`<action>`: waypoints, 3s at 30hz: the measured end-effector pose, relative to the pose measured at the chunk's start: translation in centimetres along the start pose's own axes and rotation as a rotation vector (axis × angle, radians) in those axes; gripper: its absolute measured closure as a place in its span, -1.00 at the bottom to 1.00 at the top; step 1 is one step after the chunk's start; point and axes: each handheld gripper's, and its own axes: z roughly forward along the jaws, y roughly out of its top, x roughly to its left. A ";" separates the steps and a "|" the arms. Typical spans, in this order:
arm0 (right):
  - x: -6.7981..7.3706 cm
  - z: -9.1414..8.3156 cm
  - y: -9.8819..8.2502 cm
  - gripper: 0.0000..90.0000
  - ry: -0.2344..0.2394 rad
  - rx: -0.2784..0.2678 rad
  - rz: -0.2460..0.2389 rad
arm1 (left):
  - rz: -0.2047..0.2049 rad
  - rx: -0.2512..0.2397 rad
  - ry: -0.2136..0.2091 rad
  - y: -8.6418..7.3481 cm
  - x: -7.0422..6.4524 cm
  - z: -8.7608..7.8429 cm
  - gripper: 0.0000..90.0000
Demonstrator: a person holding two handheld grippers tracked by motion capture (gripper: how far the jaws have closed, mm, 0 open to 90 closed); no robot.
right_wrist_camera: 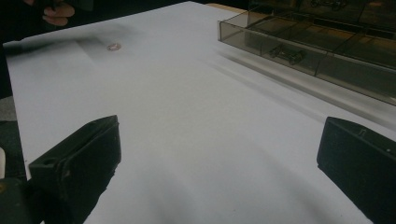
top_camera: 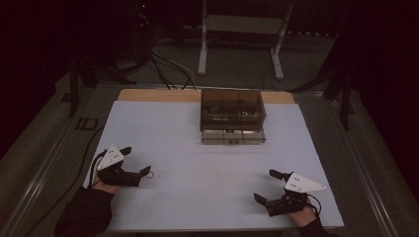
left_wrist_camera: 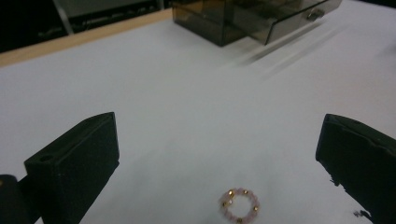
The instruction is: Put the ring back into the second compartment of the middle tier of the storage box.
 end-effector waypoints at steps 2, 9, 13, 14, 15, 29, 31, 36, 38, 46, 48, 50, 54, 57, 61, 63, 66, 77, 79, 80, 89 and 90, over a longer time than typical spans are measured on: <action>0.0 0.0 0.0 -1.00 -0.001 0.000 0.000 | 0.002 0.027 0.003 -0.1 0.0 0.2 -0.98; 0.0 0.0 0.0 -1.00 0.001 -0.001 0.003 | 0.007 0.098 0.014 -0.2 -0.4 0.9 -0.95; 0.0 -0.1 0.0 -1.00 0.000 -0.001 0.001 | -0.003 0.129 0.014 -0.2 -0.4 1.0 -0.89; 0.0 -0.1 0.0 -1.00 -0.001 -0.002 0.000 | 0.000 0.144 0.018 -0.3 -0.4 1.0 -0.88; 0.0 -0.1 0.0 -1.00 0.000 -0.002 0.001 | -0.001 0.159 0.017 -0.3 -0.4 1.1 -0.84; 0.0 -0.1 0.0 -1.00 -0.003 -0.001 0.000 | 0.013 0.259 0.049 -0.4 -1.1 1.8 -0.06; 0.0 -0.1 0.0 -1.00 -0.003 -0.001 -0.001 | 0.003 0.269 0.040 -0.5 -1.0 1.8 0.08; 0.0 -0.1 0.0 -1.00 -0.004 -0.001 -0.002 | -0.014 0.290 0.037 -0.6 -1.0 2.1 0.37; 0.0 -0.1 0.0 -1.00 -0.004 0.000 -0.003 | -0.018 0.303 0.039 -0.7 -1.0 2.3 0.43; 0.0 -0.1 0.0 -1.00 -0.005 -0.001 -0.004 | -0.038 0.351 0.019 -1.1 -1.0 3.0 0.72; 0.0 -0.1 0.0 -1.00 -0.006 -0.001 -0.004 | -0.046 0.354 0.025 -1.1 -0.9 3.0 0.74; 0.0 -0.1 0.0 -1.00 -0.007 0.001 -0.008 | -0.048 0.360 0.024 -1.0 -0.8 3.1 0.83; 0.1 0.0 0.0 -1.00 -0.007 0.004 -0.011 | -0.049 0.372 0.022 -0.9 -1.0 3.1 0.95; 0.1 0.0 0.0 -1.00 -0.008 0.006 -0.015 | -0.041 0.383 0.033 -0.8 -1.1 3.2 0.97; 0.1 0.0 0.0 -1.00 -0.009 0.007 -0.018 | -0.033 0.392 0.040 -0.7 -1.3 3.2 0.98; 0.1 0.0 0.0 -1.00 -0.009 0.006 -0.019 | -0.025 0.397 0.046 -0.6 -1.3 3.3 0.98; 0.1 0.0 0.0 -1.00 -0.009 0.005 -0.019 | -0.041 0.389 0.051 -0.6 -1.3 3.3 0.98; 0.1 -0.1 0.0 -1.00 -0.014 0.003 -0.018 | -0.063 0.356 0.063 -0.1 -1.1 2.8 1.00; 0.1 -0.1 0.0 -1.00 -0.015 0.004 -0.019 | -0.057 0.359 0.064 -0.1 -1.1 2.7 1.00; 0.1 -0.1 0.0 -1.00 -0.015 0.004 -0.019 | -0.060 0.352 0.063 0.0 -1.1 2.7 1.00; 0.1 -0.1 0.0 -1.00 -0.017 0.005 -0.019 | -0.051 0.334 0.056 0.7 -1.4 2.4 1.00; 0.1 -0.1 0.0 -1.00 -0.017 0.005 -0.020 | -0.049 0.335 0.056 0.7 -1.5 2.4 1.00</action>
